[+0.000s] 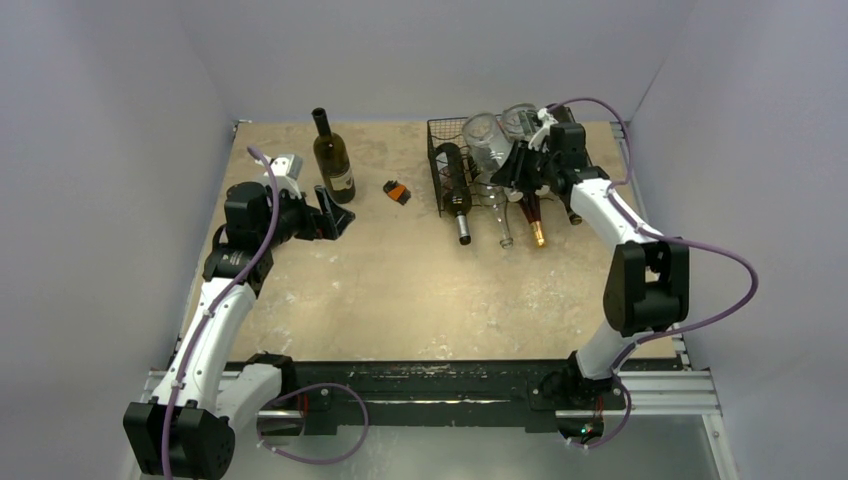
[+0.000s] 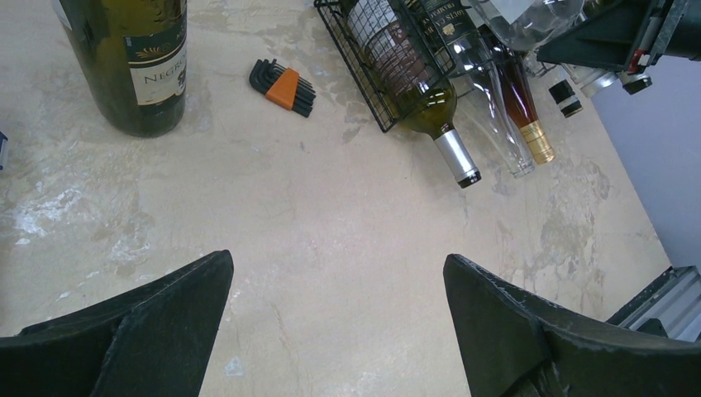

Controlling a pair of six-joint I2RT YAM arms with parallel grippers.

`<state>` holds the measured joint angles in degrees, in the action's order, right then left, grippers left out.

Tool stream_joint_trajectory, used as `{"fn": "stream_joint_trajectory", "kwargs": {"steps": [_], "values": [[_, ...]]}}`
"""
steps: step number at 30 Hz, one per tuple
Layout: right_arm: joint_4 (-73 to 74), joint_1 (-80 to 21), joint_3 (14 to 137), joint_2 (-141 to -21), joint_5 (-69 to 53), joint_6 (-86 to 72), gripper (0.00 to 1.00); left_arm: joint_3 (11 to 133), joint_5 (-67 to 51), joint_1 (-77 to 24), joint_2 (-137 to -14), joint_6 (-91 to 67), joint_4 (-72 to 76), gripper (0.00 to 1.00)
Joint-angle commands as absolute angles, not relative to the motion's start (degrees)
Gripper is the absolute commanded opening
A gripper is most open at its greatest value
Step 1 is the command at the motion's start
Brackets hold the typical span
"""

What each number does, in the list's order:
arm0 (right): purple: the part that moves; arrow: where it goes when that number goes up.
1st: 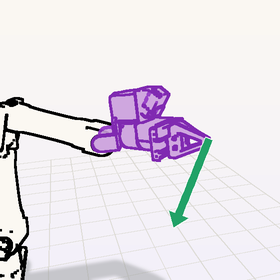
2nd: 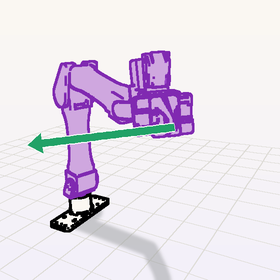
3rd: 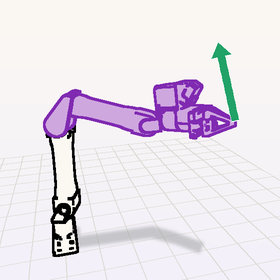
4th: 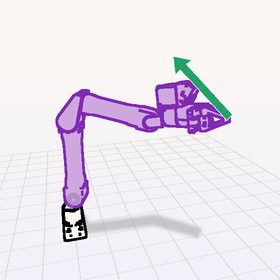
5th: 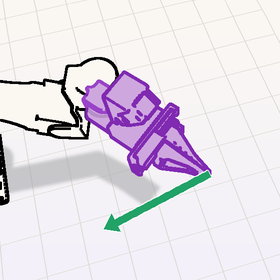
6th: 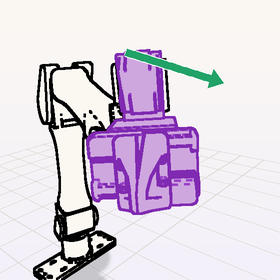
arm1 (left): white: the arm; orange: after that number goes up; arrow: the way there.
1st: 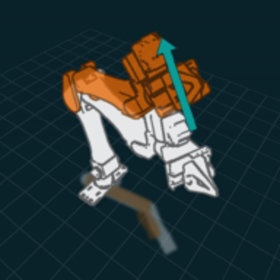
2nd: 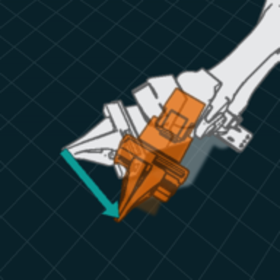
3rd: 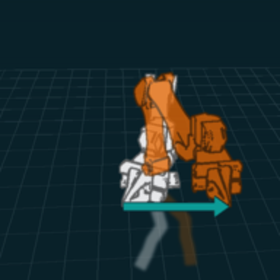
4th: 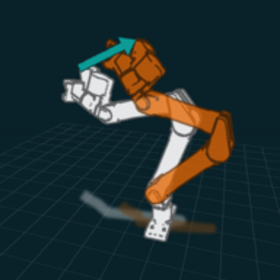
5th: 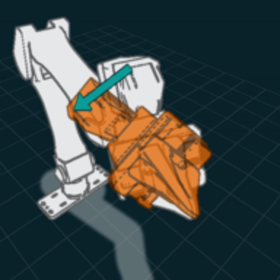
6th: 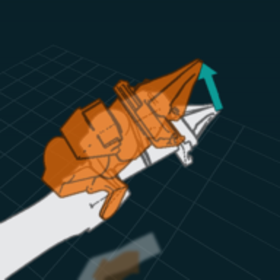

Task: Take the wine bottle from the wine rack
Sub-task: Pick up the wine bottle from the wine rack.

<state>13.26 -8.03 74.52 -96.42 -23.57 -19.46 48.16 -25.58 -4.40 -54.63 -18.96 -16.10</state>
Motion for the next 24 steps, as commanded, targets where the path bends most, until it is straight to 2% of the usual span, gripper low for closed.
{"fn": "stream_joint_trajectory", "kwargs": {"steps": [1, 10, 12, 24], "values": [[2.2, -8.12, 75.04, -90.07, -31.88, -20.85, 0.0, 50.56, -26.63, -3.85, -53.8, -19.18, -15.64, 1.0], [-3.71, -6.35, 70.69, -85.91, -37.51, -20.85, 0.0, 50.58, -27.03, -3.69, -53.71, -19.25, -15.56, 1.0], [-4.6, -6.03, 69.97, -85.18, -38.46, -25.25, 0.0, 50.56, -27.0, -3.69, -53.7, -19.25, -15.58, 1.0], [-10.11, -4.34, 65.67, -81.46, -43.76, -29.53, 0.0, 50.45, -27.77, -3.7, -53.59, -19.16, -15.39, 1.0]]}}
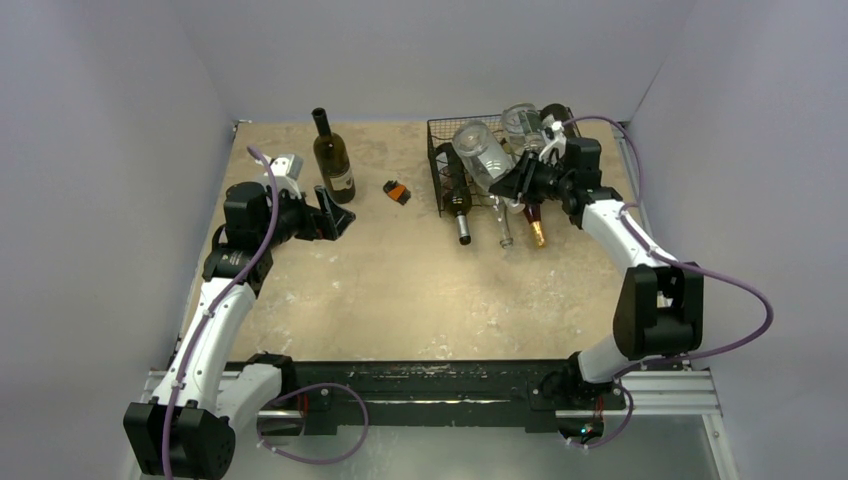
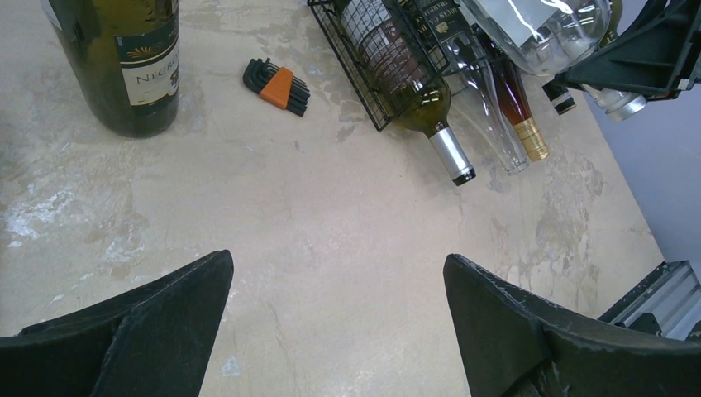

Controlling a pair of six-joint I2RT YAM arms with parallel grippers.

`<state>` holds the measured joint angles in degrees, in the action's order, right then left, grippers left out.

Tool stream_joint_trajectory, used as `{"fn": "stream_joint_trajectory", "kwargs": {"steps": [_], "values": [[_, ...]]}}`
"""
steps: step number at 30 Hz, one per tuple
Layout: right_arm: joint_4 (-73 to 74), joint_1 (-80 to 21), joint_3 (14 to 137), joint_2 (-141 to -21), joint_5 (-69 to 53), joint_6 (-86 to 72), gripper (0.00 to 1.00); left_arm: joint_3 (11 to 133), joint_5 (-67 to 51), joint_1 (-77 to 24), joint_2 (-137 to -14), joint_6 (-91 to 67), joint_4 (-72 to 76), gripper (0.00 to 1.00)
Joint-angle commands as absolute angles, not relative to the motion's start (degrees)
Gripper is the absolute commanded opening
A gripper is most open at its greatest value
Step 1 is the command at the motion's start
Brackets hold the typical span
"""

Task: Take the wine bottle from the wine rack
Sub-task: Pick up the wine bottle from the wine rack.

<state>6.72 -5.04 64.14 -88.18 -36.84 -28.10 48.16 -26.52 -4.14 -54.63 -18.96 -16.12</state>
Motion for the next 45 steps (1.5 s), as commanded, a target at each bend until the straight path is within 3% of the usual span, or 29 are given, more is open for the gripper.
{"fn": "stream_joint_trajectory", "kwargs": {"steps": [1, 21, 45], "values": [[-10.49, -4.26, 65.33, -81.13, -44.11, -29.77, 0.0, 50.45, -27.84, -3.69, -53.61, -19.16, -15.43, 1.0], [-15.03, -3.91, 61.17, -77.27, -50.62, -31.58, 0.0, 50.35, -31.95, -3.7, -53.44, -19.2, -13.88, 1.0], [-15.08, -3.97, 57.85, -72.39, -61.34, -31.2, 0.0, 47.66, -45.19, -3.83, -53.0, -21.52, -5.02, 1.0]]}}
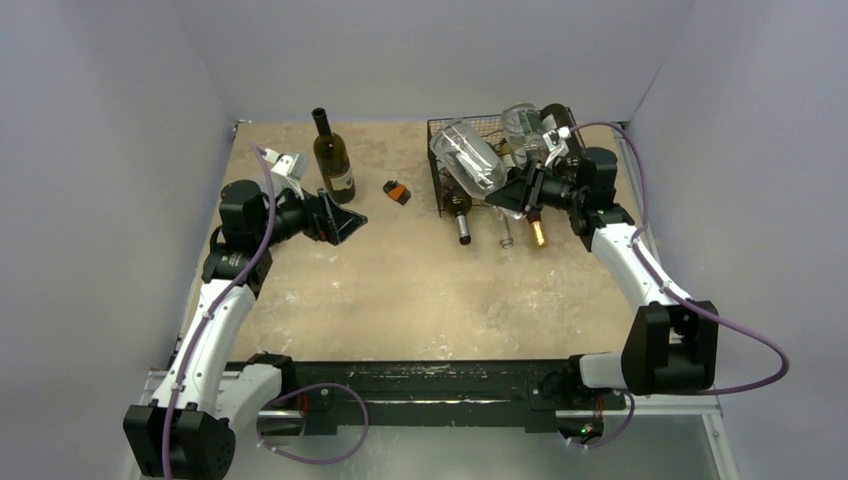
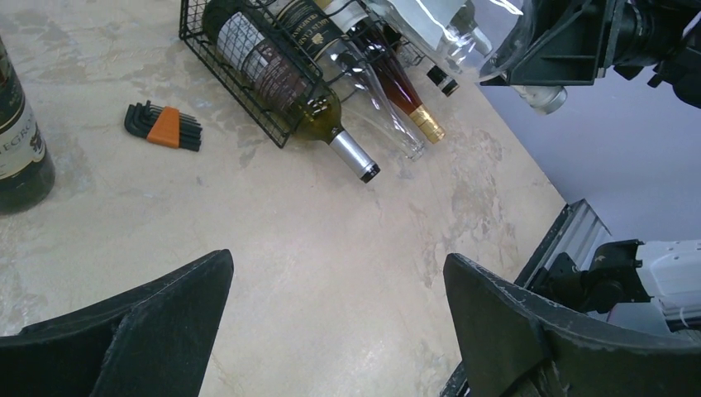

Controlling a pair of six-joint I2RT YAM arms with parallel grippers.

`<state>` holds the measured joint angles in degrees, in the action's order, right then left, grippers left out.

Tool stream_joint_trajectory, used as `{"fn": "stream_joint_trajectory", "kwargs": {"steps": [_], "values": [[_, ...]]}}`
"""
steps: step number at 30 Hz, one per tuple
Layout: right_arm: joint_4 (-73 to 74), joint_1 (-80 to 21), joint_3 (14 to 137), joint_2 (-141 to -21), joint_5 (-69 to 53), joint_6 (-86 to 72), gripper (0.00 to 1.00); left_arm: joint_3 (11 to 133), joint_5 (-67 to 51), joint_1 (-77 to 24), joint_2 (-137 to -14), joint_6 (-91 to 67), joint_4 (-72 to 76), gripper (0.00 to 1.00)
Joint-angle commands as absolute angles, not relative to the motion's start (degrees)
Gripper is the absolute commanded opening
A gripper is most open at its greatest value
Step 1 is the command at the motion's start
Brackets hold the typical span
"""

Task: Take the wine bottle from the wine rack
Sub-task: Pick up the wine bottle from the wine rack.

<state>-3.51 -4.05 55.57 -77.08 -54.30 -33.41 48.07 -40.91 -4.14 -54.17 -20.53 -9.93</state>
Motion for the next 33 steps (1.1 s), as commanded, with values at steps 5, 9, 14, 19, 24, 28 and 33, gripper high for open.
{"fn": "stream_joint_trajectory", "kwargs": {"steps": [5, 9, 14, 19, 24, 28, 33], "values": [[-4.63, -3.96, 59.76, -71.92, -64.51, -23.11, 0.0, 47.28, -46.75, -4.23, -52.62, -21.71, -3.87, 1.0], [7.55, -4.04, 61.86, -70.93, -64.87, -12.27, 0.0, 46.62, -48.02, -5.05, -51.97, -21.52, -2.6, 1.0], [28.07, -4.34, 66.95, -71.48, -61.36, 9.0, 0.0, 46.18, -48.24, -7.31, -51.51, -20.35, -2.69, 1.0], [46.56, -5.05, 71.69, -73.98, -58.9, 29.32, 0.0, 46.47, -47.47, -10.2, -51.93, -18.56, -4.63, 1.0], [61.79, -6.45, 75.66, -77.46, -55.82, 46.23, 0.0, 46.82, -47.07, -12.63, -52.47, -16.97, -6.56, 1.0], [63.62, -8.55, 76.49, -77.43, -51.07, 49.04, 0.0, 47.02, -47.11, -13.09, -52.83, -16.71, -7.11, 1.0], [61.25, -13.21, 75.92, -75.62, -42.32, 48.91, 0.0, 47.02, -47.07, -13.1, -53.0, -16.55, -7.21, 1.0]]}}
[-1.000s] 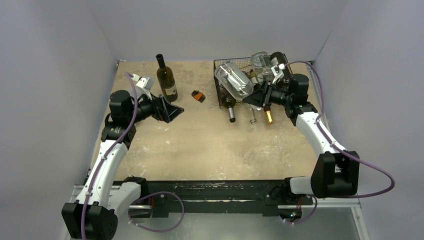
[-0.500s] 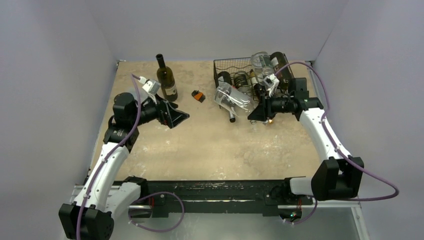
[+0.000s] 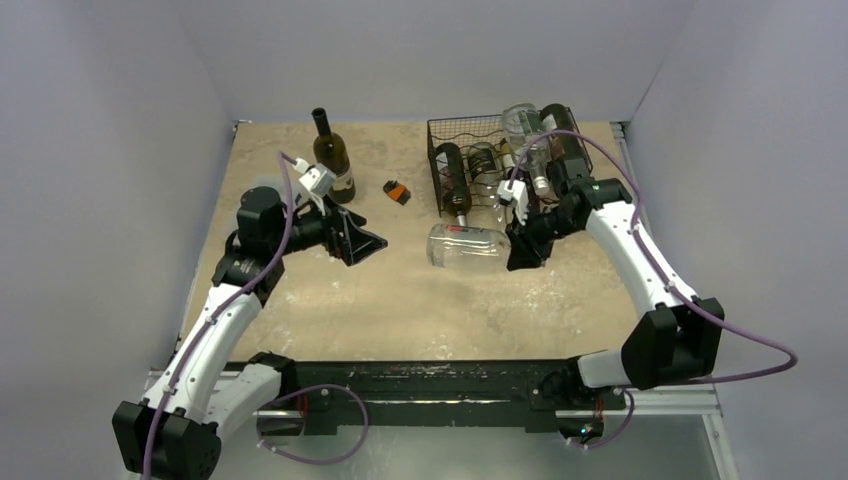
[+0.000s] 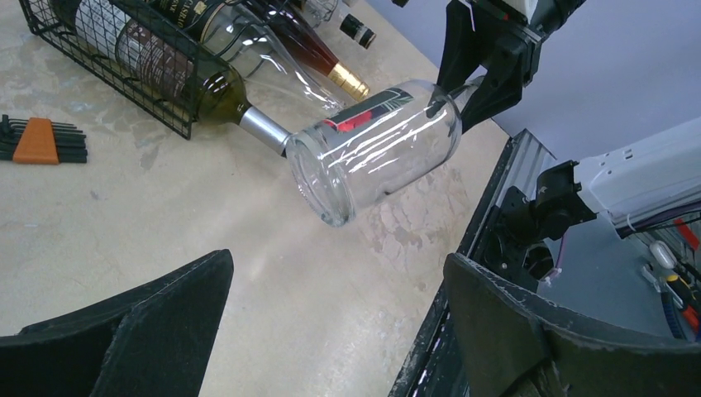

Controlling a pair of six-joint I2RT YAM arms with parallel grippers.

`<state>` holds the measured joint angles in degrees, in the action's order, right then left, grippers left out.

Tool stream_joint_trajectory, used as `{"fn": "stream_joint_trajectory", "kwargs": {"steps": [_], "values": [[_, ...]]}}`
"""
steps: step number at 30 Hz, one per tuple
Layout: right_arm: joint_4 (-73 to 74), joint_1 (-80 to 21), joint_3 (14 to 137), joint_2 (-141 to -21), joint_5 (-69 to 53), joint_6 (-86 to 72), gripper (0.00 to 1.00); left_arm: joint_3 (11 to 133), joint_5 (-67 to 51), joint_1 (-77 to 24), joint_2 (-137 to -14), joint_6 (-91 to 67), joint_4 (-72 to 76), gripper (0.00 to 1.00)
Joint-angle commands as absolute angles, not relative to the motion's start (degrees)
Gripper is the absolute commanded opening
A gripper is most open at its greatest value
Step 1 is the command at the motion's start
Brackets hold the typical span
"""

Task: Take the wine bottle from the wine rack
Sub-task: Pick up the wine bottle from the wine rack.

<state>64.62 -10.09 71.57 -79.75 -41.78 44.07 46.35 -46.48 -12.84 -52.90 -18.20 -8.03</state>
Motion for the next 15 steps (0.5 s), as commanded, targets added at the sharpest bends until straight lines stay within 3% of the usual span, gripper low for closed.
{"fn": "stream_joint_trajectory", "kwargs": {"steps": [1, 15], "values": [[61.07, -14.24, 76.06, -75.7, -40.76, 48.87, 0.0, 47.03, -47.04, -13.11, -53.0, -16.57, -7.28, 1.0], [66.37, -26.91, 83.29, -79.63, -19.23, 55.2, 0.0, 47.4, -47.82, -13.1, -55.24, -18.23, -6.55, 1.0]]}}
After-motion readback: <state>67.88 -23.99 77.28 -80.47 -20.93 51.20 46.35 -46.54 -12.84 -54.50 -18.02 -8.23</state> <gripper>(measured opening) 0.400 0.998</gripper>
